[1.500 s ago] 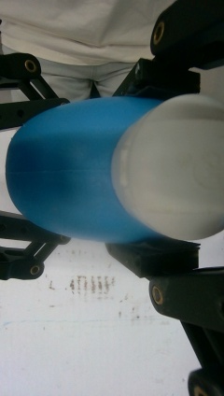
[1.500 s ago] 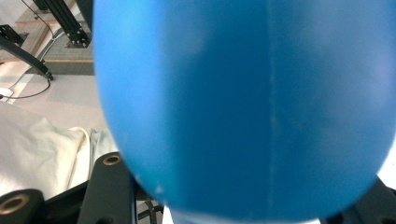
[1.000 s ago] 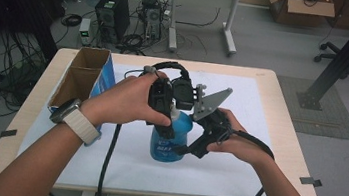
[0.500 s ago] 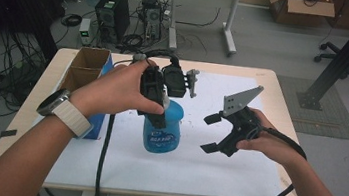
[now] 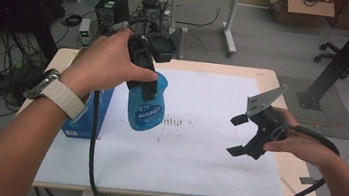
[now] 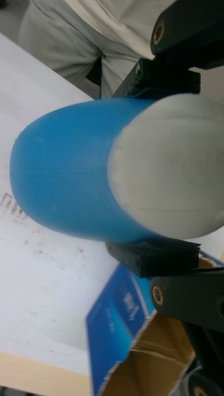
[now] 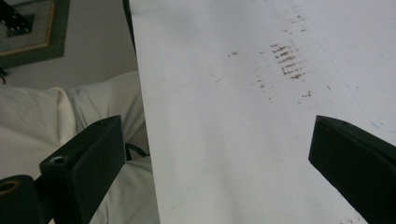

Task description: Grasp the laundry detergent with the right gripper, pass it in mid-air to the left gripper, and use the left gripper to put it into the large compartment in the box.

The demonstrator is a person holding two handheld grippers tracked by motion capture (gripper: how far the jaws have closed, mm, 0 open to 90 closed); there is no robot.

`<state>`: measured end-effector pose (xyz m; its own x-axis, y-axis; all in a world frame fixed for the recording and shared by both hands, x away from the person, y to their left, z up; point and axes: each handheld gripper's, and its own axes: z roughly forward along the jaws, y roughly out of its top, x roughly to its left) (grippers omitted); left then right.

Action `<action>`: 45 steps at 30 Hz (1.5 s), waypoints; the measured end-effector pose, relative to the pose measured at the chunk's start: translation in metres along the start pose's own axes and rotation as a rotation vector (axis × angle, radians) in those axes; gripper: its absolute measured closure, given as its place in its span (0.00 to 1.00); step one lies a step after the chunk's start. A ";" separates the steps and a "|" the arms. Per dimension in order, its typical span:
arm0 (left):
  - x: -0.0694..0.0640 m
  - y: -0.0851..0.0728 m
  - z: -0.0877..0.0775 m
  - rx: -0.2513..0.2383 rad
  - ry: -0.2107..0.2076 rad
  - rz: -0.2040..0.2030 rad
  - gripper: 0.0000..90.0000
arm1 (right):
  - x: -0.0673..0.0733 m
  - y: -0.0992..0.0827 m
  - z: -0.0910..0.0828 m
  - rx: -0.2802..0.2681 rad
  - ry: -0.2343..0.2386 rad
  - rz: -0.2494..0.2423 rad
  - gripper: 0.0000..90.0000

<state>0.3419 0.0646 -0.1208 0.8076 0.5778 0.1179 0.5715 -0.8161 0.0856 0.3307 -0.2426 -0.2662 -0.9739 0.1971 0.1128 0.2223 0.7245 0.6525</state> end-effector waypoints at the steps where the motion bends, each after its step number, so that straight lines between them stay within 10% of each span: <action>1: 0.004 -0.001 -0.002 -0.002 0.002 -0.029 0.42 | -0.001 -0.001 -0.003 0.001 -0.004 0.002 0.04; 10: 0.032 -0.008 -0.023 0.009 0.041 -0.278 0.42 | -0.014 -0.010 -0.026 0.015 -0.029 0.064 0.04; 20: 0.057 -0.020 -0.045 -0.010 0.074 -0.466 0.42 | -0.017 -0.013 -0.036 0.083 -0.053 0.062 0.04; 45: 0.115 -0.064 -0.064 -0.023 0.137 -0.797 0.42 | -0.024 -0.015 -0.045 0.143 -0.055 0.023 0.04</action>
<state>0.3890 0.1839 -0.0491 0.1330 0.9822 0.1328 0.9634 -0.1596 0.2155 0.3482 -0.2878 -0.2448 -0.9653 0.2479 0.0824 0.2526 0.8054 0.5362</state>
